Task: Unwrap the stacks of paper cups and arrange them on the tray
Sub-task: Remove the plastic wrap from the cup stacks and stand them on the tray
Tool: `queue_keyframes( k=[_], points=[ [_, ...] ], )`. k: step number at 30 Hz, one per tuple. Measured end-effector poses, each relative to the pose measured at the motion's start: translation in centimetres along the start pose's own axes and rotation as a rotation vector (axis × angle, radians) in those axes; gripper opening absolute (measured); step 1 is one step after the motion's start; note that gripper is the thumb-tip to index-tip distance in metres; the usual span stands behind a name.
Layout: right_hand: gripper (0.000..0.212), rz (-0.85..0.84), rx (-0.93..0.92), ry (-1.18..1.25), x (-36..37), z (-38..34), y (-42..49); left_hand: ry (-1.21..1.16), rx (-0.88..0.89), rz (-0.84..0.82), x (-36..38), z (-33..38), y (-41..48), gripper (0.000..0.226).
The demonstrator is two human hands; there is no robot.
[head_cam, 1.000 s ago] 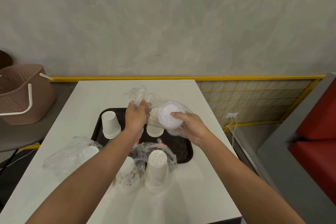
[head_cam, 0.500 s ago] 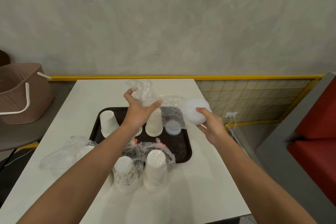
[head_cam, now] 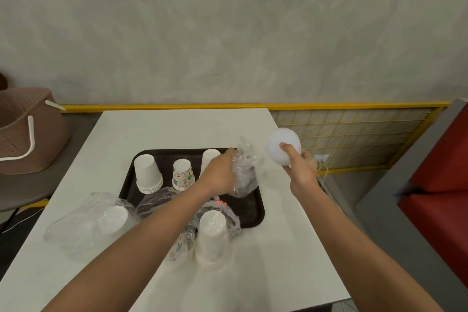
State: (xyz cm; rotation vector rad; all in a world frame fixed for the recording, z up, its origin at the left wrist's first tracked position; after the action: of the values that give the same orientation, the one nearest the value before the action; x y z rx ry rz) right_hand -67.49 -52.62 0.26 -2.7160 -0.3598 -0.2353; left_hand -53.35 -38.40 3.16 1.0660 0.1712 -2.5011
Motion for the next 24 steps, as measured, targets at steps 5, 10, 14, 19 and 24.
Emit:
queue_keyframes(
  k=[5,10,14,19,24],
  points=[
    [0.056,0.064,-0.064,-0.058,-2.4,-1.7,0.9,0.127,0.132,-0.123,5.3,2.9,-0.2,0.067],
    [0.056,0.058,-0.103,-0.125,-3.5,-1.8,1.3,0.230,0.100,-0.242,10.5,4.2,-0.2,0.049],
    [0.056,0.059,-0.081,-0.184,-4.2,-0.1,1.6,0.211,-0.055,-0.440,15.5,2.5,-1.7,0.058],
    [0.062,0.052,-0.050,-0.253,-4.7,2.5,1.8,0.281,-0.101,-0.508,19.2,0.1,-2.9,0.062],
    [0.068,0.040,-0.027,-0.300,-4.9,3.9,2.2,0.292,0.024,-0.388,20.3,-0.6,-2.1,0.038]
  ],
)
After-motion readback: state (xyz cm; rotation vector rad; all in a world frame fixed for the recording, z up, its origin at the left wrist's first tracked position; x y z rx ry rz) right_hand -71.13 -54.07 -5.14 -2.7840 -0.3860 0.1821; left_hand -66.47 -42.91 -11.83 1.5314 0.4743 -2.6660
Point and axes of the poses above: each hand's wrist, its own y-axis towards the middle knuckle, its own x-axis out of the palm, z = x × y, the point moved 9 cm from there along y, towards the middle knuckle, and after that the axes turned 7 degrees about x, right-handed, at the moved point
